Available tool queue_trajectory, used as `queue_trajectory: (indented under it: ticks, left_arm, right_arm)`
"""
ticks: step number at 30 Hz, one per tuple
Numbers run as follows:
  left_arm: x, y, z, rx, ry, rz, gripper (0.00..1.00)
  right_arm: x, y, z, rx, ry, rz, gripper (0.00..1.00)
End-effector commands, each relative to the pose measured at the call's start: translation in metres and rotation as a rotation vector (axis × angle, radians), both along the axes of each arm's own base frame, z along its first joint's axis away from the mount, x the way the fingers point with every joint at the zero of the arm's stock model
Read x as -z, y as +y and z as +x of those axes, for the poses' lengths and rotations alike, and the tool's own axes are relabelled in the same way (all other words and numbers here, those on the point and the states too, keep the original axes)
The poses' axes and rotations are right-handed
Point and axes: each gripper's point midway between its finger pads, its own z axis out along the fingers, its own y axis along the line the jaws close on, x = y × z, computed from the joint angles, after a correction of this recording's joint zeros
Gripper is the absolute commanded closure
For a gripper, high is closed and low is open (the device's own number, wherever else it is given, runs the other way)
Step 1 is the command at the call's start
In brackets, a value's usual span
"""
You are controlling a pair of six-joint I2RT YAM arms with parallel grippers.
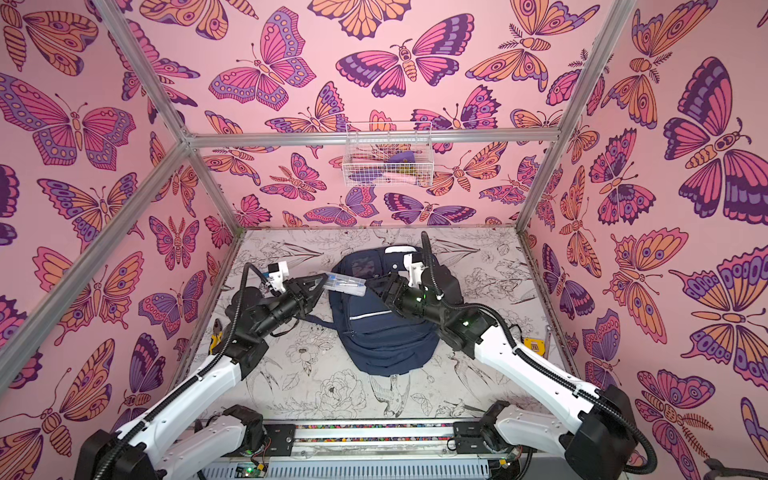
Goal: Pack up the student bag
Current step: 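Hold the compass box above the backpack top with right while left holds the bag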
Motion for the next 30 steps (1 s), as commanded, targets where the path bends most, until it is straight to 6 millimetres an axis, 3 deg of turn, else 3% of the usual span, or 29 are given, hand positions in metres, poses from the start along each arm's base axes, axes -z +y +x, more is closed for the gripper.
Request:
queue_trajectory:
  ticks: [1, 6, 10, 15, 23, 30]
  left_arm:
    - [-0.031, 0.006, 0.003, -0.034, -0.085, -0.111, 1.0]
    - [-0.05, 0.004, 0.002, -0.021, -0.142, -0.137, 1.0]
    - [-0.047, 0.001, 0.002, 0.002, -0.125, -0.158, 1.0]
    - [-0.041, 0.001, 0.004, 0.001, -0.114, -0.192, 1.0]
    - [-0.04, 0.004, 0.001, -0.028, -0.136, -0.226, 1.0]
    - [-0.036, 0.007, 0.0, -0.044, -0.129, -0.225, 1.0]
  right_arm:
    - [-0.03, 0.009, 0.006, -0.011, -0.03, 0.136, 0.34]
    - [-0.024, 0.019, 0.013, -0.029, -0.023, 0.099, 0.37]
    - [-0.021, 0.023, 0.021, -0.019, -0.023, 0.121, 0.42]
    - [-0.033, 0.031, 0.026, -0.036, -0.067, 0.142, 0.44]
    - [-0.039, 0.048, 0.036, -0.084, -0.065, 0.158, 0.67]
    - [-0.047, 0.051, 0.037, -0.099, -0.06, 0.166, 0.84]
